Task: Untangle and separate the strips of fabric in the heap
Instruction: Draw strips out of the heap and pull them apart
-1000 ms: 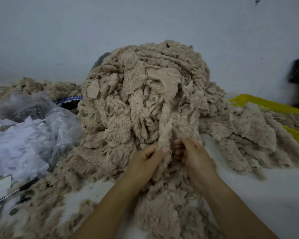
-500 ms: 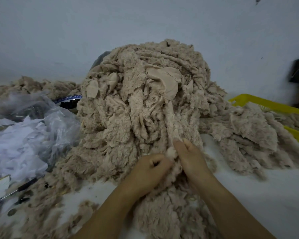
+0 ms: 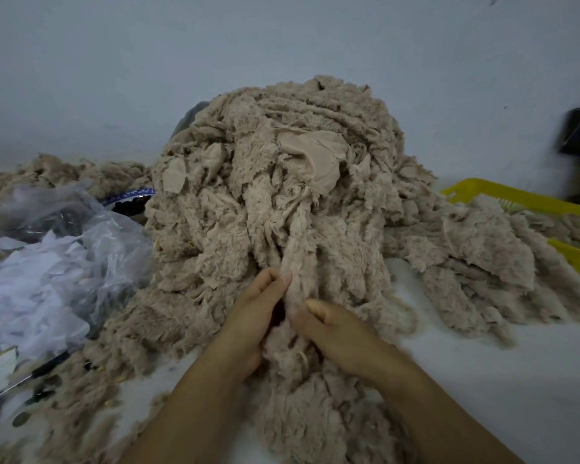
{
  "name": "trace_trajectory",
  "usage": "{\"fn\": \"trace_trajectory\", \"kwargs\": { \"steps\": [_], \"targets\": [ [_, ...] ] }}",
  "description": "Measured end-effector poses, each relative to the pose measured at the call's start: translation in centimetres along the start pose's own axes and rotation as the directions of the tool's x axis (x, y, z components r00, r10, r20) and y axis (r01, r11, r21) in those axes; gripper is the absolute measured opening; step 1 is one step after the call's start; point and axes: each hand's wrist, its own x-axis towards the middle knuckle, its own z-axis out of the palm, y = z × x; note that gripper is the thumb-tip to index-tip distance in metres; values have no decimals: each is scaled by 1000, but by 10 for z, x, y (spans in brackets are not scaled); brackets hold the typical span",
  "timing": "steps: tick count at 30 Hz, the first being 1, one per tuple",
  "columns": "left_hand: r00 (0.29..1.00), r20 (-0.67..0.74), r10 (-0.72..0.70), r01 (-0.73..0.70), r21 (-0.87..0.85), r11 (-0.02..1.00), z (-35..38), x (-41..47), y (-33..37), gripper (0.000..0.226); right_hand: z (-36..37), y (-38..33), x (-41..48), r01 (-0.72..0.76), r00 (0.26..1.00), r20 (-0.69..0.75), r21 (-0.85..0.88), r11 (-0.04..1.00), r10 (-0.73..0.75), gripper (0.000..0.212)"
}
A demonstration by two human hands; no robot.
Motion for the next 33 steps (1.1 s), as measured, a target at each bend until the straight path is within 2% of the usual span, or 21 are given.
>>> {"fn": "trace_trajectory", "kwargs": {
  "steps": [1,3,5,6,7,11,13,15,17,19,21,23,26,30,32,33],
  "targets": [
    [996,52,74,-80,140,987,-1,-1,0,19,-1,0,0,-43,998,-36,91,995,46,48],
    [966,199,164,-234,414,879,1,-5,0,25,-5,1,2,-68,986,-121,330,942,114,53],
    [925,340,171,-344,556,756,4,-7,-4,24,-8,-2,4,-52,963,-213,443,895,162,40],
    [908,387,158,-375,585,719,6,-8,-5,24,-8,-3,5,-57,947,-260,440,896,188,27],
    [895,421,145,-393,592,704,7,-9,-4,23,-10,-5,6,-52,931,-303,438,897,202,23],
    [893,431,130,-371,542,755,6,-13,1,24,-12,1,7,-7,865,-468,347,938,180,38],
    [933,330,142,-296,485,823,7,-16,0,28,-14,-4,3,60,832,-553,191,980,57,52],
    [981,151,122,-169,359,918,10,-15,-1,31,-12,-10,-1,134,865,-496,73,988,-80,50],
    [999,13,32,-33,173,984,10,-12,0,29,-6,-15,-5,156,934,-322,-17,988,-153,50],
    [997,-30,-67,68,11,998,6,-8,3,17,1,-16,-6,185,963,-179,-112,976,-203,47],
    [991,20,-135,136,-86,987,3,-5,2,39,5,-15,-4,211,965,-124,-149,966,-230,43],
    [990,16,-143,144,-100,985,5,-4,1,53,5,-14,-4,230,967,-76,-154,961,-243,41],
    [988,-52,-147,139,-137,981,4,1,-2,40,5,-10,-4,216,974,-28,-182,959,-225,42],
    [975,52,-214,221,-238,946,2,-1,3,43,5,-7,-3,137,990,41,-100,986,-133,43],
    [993,-18,-115,110,-175,978,4,-2,1,25,2,-6,-3,69,998,-4,34,997,-69,41],
    [998,-53,-41,38,-55,998,6,-4,1,15,0,-5,-2,23,998,-57,109,994,-17,39]
  ]
}}
